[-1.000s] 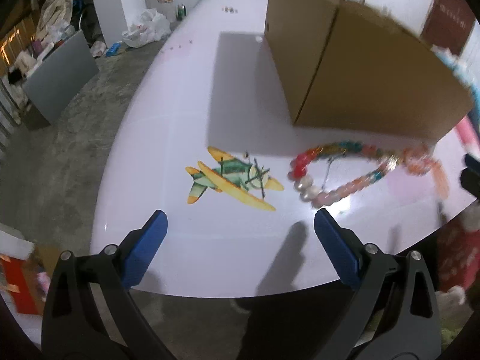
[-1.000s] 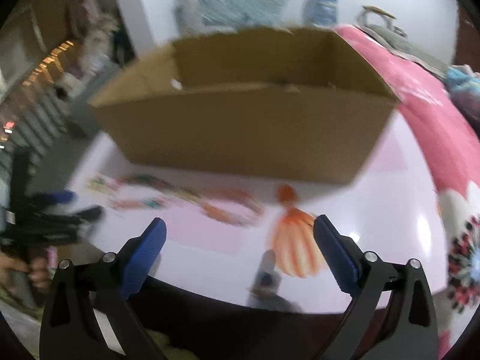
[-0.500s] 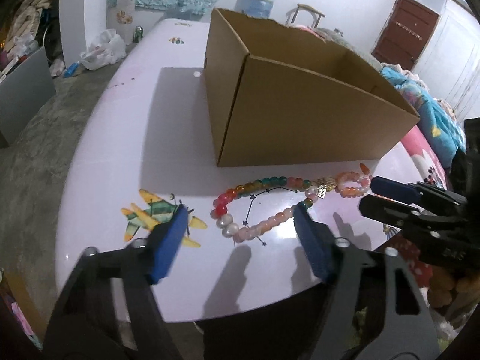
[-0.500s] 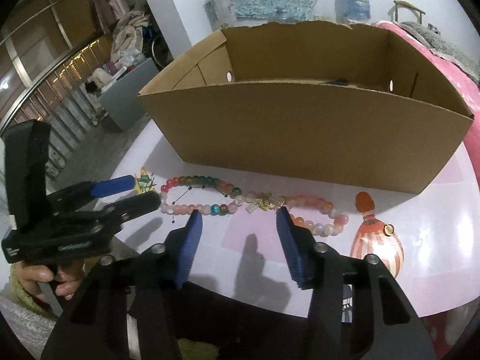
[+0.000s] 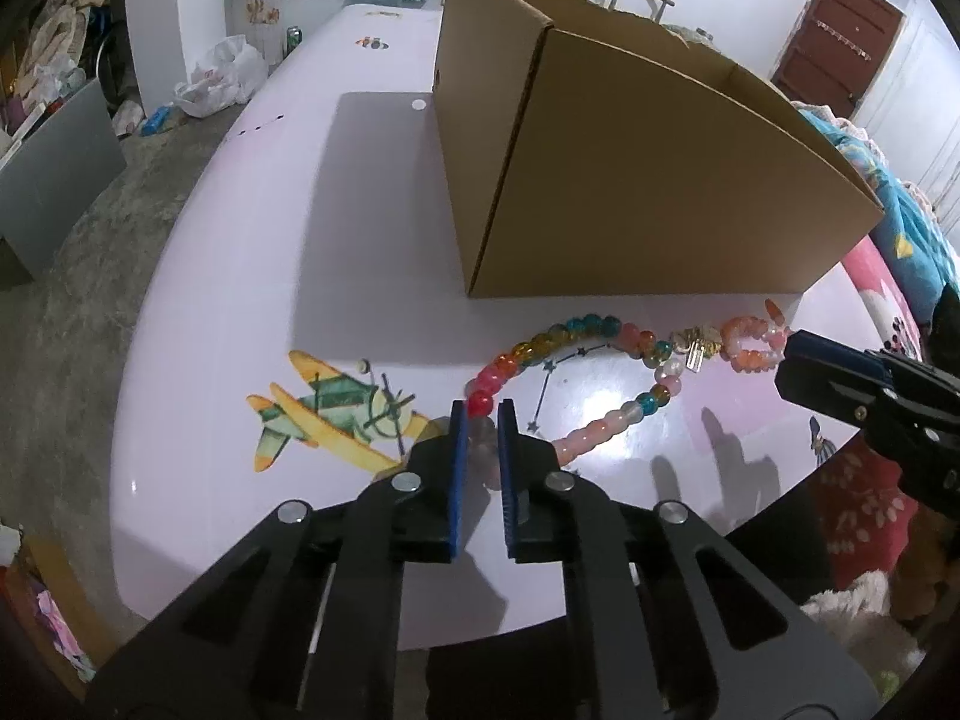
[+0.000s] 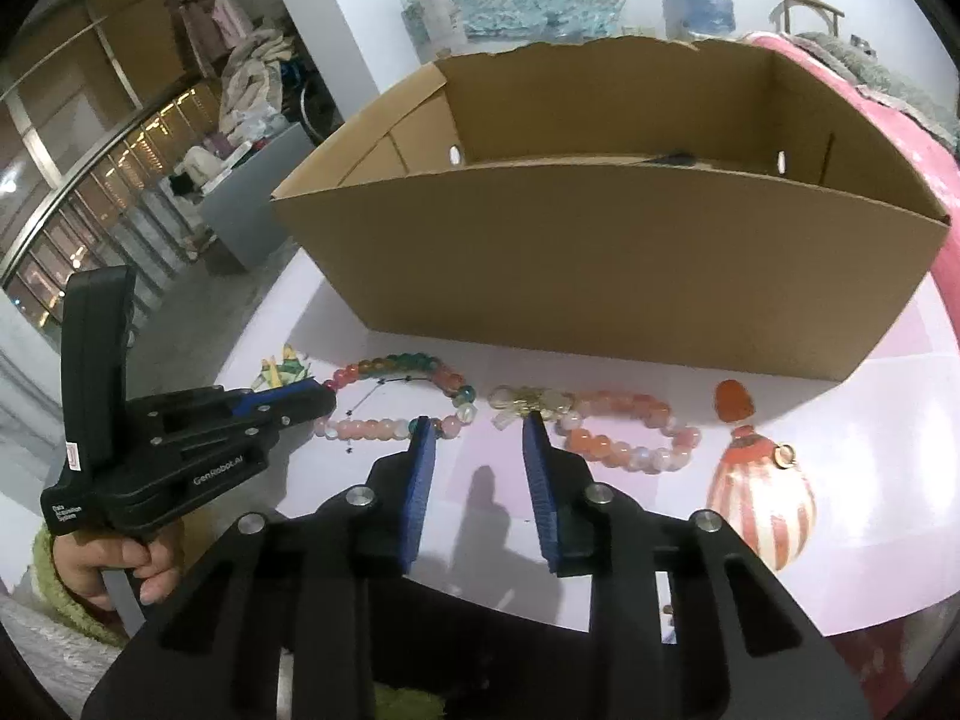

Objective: Organize jewelry
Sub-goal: 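Close the left gripper on the rainbow beaded bracelet while the right gripper steadies it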

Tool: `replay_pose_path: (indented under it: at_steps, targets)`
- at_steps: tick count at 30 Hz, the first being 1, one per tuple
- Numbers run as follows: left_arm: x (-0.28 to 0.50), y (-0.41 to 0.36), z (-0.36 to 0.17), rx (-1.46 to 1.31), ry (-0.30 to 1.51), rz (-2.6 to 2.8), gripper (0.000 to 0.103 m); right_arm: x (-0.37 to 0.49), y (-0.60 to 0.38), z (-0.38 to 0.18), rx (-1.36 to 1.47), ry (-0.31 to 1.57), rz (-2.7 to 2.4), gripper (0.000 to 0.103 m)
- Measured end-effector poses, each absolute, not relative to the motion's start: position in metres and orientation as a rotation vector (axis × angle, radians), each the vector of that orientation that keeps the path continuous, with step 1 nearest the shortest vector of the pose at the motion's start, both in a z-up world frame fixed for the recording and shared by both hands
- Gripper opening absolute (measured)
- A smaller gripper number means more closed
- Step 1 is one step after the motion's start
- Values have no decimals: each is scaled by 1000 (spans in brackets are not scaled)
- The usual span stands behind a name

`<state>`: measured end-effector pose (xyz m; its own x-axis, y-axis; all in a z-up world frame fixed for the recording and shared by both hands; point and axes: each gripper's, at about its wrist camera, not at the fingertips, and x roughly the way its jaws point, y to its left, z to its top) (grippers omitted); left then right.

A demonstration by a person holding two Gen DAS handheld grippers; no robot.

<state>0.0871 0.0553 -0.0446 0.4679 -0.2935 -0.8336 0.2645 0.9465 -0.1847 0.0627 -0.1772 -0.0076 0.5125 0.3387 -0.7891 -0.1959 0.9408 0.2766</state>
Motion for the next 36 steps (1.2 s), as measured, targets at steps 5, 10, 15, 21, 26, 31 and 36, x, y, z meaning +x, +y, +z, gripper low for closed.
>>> replay_pose_path:
  at_steps: [5, 10, 15, 21, 26, 31, 36]
  targets:
    - [82, 66, -43, -34, 1036, -335, 9, 71, -172, -14, 205, 1015, 380, 29]
    - [82, 69, -44, -49, 1041, -336, 9, 87, -154, -27, 185, 1050, 417, 29]
    - [84, 69, -43, -50, 1048, -336, 9, 98, -138, -29, 116, 1039, 407, 29]
    - [87, 69, -44, -46, 1059, -340, 9, 102, -125, -37, 48, 1050, 398, 28]
    - [91, 64, -44, -28, 1062, -338, 11, 102, -119, -45, 28, 1068, 383, 18]
    - [92, 58, -44, 7, 1050, -328, 16, 103, -118, -45, 15, 1068, 374, 12]
    - [89, 52, -44, 41, 1014, -305, 16, 105, -118, -45, 16, 1057, 376, 10]
